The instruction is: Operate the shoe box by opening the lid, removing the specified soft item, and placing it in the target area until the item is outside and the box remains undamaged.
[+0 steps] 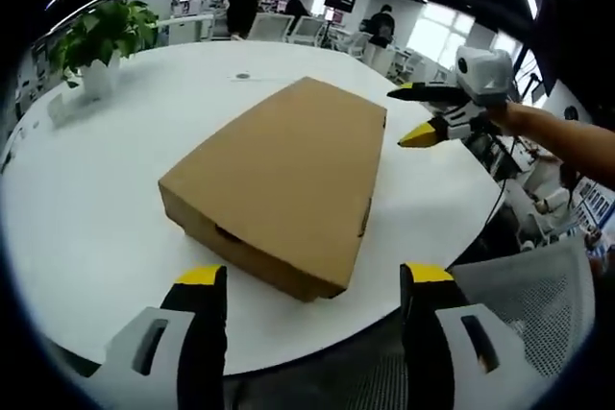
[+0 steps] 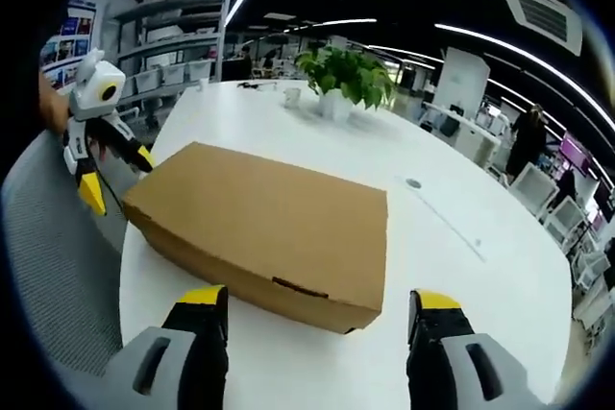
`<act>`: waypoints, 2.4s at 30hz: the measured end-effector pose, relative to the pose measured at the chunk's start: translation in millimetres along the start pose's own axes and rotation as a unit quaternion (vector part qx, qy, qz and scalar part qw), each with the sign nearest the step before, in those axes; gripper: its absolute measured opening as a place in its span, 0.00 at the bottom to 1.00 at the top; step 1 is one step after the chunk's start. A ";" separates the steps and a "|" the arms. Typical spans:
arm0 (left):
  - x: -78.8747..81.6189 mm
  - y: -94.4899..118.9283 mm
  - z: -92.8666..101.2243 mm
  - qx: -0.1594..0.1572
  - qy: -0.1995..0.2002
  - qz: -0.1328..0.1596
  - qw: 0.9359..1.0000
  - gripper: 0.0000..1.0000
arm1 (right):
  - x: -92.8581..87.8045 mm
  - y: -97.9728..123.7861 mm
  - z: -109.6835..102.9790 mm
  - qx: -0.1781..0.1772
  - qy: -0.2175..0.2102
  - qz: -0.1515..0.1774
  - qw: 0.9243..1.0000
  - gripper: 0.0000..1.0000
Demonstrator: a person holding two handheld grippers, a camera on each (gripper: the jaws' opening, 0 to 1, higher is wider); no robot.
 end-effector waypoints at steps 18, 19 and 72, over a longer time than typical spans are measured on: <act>-5.2 -18.9 -5.2 0.005 0.013 -0.026 1.000 0.60 | -5.0 -22.2 2.3 0.047 -0.012 -0.016 0.999 0.62; -5.3 -19.3 -5.7 0.006 0.014 -0.027 1.000 0.60 | -5.7 -22.0 2.4 0.048 -0.012 -0.016 0.999 0.62; 9.9 -6.7 -89.5 -0.034 -0.039 -0.049 0.997 0.50 | 8.5 -26.9 -46.6 -0.068 -0.103 0.039 0.992 0.54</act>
Point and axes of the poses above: the point that each gripper's makers call its tool centre point, and the gripper's own axes: y roughly backward along the fingers, z roughly to its right, x roughly out of its top, the point moved 1 cm from there along y, roughly backward along the fingers, and after that the axes turned 8 degrees about z, right-handed, at the moved point
